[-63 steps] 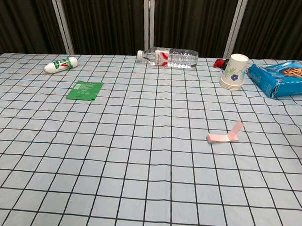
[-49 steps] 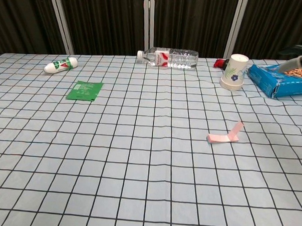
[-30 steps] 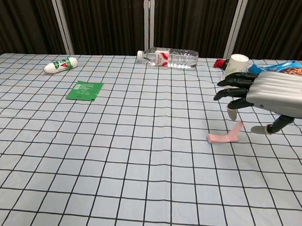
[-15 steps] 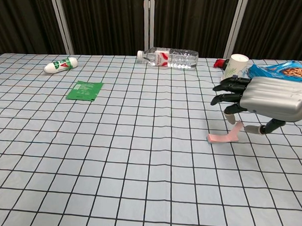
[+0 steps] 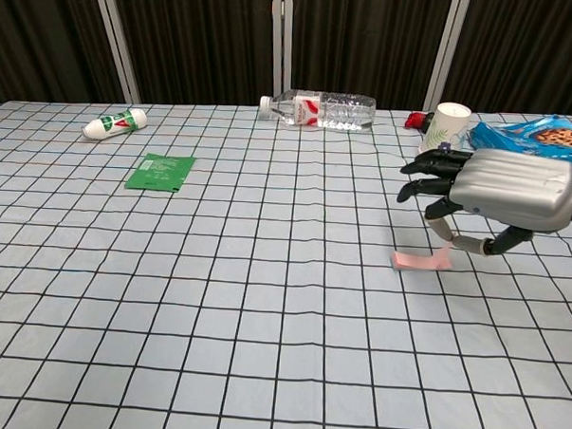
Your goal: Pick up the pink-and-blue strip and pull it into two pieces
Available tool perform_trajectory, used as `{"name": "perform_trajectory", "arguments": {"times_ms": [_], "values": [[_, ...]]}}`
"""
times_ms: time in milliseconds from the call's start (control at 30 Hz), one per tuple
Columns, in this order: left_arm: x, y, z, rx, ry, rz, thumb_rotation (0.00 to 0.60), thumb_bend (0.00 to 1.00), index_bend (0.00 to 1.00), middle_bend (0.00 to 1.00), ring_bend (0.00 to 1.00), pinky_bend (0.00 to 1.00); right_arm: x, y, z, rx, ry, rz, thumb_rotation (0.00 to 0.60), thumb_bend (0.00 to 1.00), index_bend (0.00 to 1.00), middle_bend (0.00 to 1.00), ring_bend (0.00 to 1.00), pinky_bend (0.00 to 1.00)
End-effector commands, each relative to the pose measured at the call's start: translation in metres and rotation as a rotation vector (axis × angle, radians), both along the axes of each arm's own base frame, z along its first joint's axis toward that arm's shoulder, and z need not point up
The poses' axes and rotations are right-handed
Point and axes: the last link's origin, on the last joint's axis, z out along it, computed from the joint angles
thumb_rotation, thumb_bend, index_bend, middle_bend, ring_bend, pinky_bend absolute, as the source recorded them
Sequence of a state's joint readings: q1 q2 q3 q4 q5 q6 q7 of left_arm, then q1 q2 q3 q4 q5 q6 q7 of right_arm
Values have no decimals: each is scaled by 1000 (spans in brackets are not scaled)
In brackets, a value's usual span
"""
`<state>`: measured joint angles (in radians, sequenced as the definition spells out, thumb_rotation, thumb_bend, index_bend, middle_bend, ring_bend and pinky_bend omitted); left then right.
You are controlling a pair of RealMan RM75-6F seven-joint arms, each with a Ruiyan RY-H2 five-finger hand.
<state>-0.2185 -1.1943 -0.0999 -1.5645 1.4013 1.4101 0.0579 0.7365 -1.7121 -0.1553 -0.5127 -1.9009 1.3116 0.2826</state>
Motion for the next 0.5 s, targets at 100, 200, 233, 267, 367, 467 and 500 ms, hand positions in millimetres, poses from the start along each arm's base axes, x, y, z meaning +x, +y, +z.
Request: {"name": "perform_trajectory", "arguments": {"times_ms": [100, 200, 233, 267, 367, 467, 500], "values": [[0, 0, -1, -3, -1, 1, 600, 0, 0, 0, 0, 0, 0, -1, -3, 10, -28, -40, 600, 405, 639, 184, 0, 0], [-1, 0, -1, -7, 1, 3, 600, 0, 0, 0, 0, 0, 3, -2, -3, 17, -57, -60, 600, 433, 681, 188, 0, 0], [-1, 0, -2, -8, 1, 4, 600, 0, 0, 0, 0, 0, 5, -2, -4, 20, -66, -64, 600, 436, 685, 191, 0, 0], [-1, 1, -2, -10, 1, 5, 600, 0, 0, 0, 0, 0, 7, -2, -4, 23, -82, -69, 600, 438, 686, 193, 0, 0], [-1, 1, -4, -20, -4, 8, 600, 0, 0, 0, 0, 0, 16, -3, -3, 37, -132, -85, 600, 447, 692, 200, 0, 0], [0, 2, -7, -31, -10, 2, 600, 0, 0, 0, 0, 0, 30, -4, -3, 55, -200, -103, 600, 449, 697, 204, 0, 0], [1, 2, -8, -35, -13, -1, 600, 0, 0, 0, 0, 0, 37, -5, -2, 62, -223, -110, 600, 450, 699, 204, 0, 0]]}}
